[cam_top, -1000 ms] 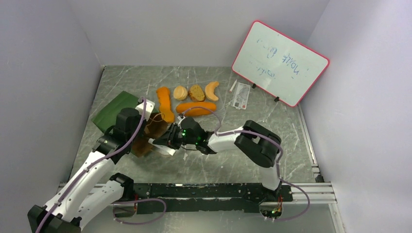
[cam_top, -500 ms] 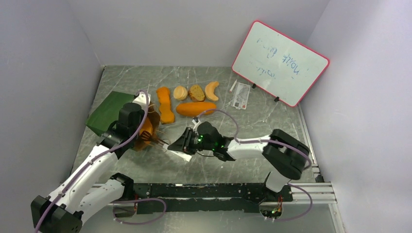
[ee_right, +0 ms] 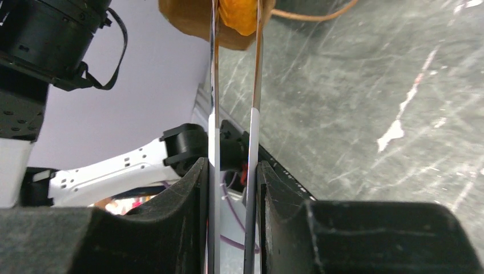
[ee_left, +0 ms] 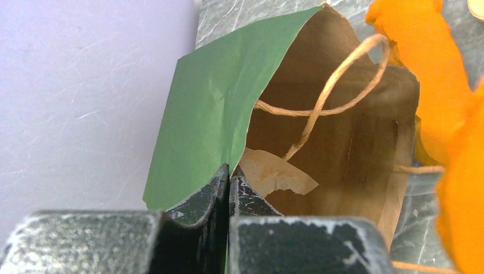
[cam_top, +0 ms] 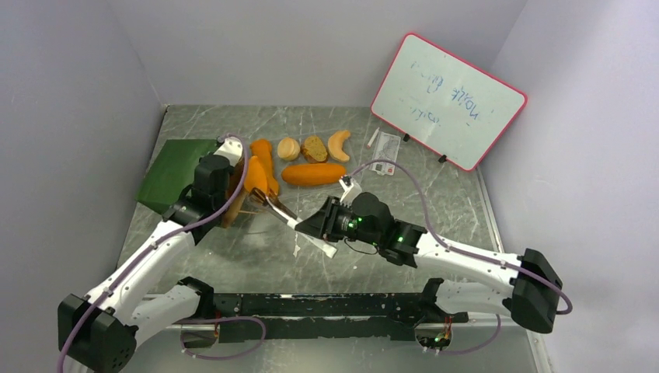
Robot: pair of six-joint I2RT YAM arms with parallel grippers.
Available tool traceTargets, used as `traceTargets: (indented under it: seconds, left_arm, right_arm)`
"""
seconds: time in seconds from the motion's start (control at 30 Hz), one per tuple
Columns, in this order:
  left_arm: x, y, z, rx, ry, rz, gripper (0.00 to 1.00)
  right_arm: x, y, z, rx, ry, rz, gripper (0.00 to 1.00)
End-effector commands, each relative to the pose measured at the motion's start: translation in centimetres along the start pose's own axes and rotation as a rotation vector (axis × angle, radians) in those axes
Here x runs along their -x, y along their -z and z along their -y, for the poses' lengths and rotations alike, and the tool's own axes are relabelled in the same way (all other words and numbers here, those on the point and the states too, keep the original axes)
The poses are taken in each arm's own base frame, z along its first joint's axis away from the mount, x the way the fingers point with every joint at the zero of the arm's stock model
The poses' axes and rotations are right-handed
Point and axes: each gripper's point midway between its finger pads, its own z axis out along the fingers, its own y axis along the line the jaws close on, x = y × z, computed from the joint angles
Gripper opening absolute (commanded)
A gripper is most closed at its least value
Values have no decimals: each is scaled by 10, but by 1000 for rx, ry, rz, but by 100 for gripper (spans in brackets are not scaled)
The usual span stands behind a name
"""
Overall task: Take the fake bread out of the paper bag
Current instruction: Take out the fake bread from the paper bag, then place the fake bread in the container, then adjust the paper bag at the center of the board.
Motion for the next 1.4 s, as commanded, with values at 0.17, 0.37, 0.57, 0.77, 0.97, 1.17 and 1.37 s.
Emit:
traceTargets:
  seconds: [0.17, 0.37, 0.57, 0.77, 0.97, 1.17, 1.37]
  left_arm:
    - [48, -9, -40, 25, 122, 95, 7]
    - [81, -5, -55, -30, 204, 146, 7]
    - [106, 1, -61, -87, 272, 156, 7]
    - [112, 0, -78, -83, 345, 146, 7]
    - [113, 0, -89, -87, 419, 137, 7]
    - [109, -1, -86, -156, 539, 110, 7]
    - [112, 8, -82, -225, 628, 116, 7]
  right_arm:
    - [43, 10, 15, -173, 163, 165, 0]
    - [73, -22, 26, -288, 261, 195, 0]
    - [109, -74, 36, -385, 321, 210, 0]
    - [120, -116, 52, -488, 363, 183, 0]
    - [131, -124, 65, -592, 389, 222, 0]
    - [129, -126, 74, -656, 433, 223, 0]
    - [123, -130, 84, -704, 453, 212, 0]
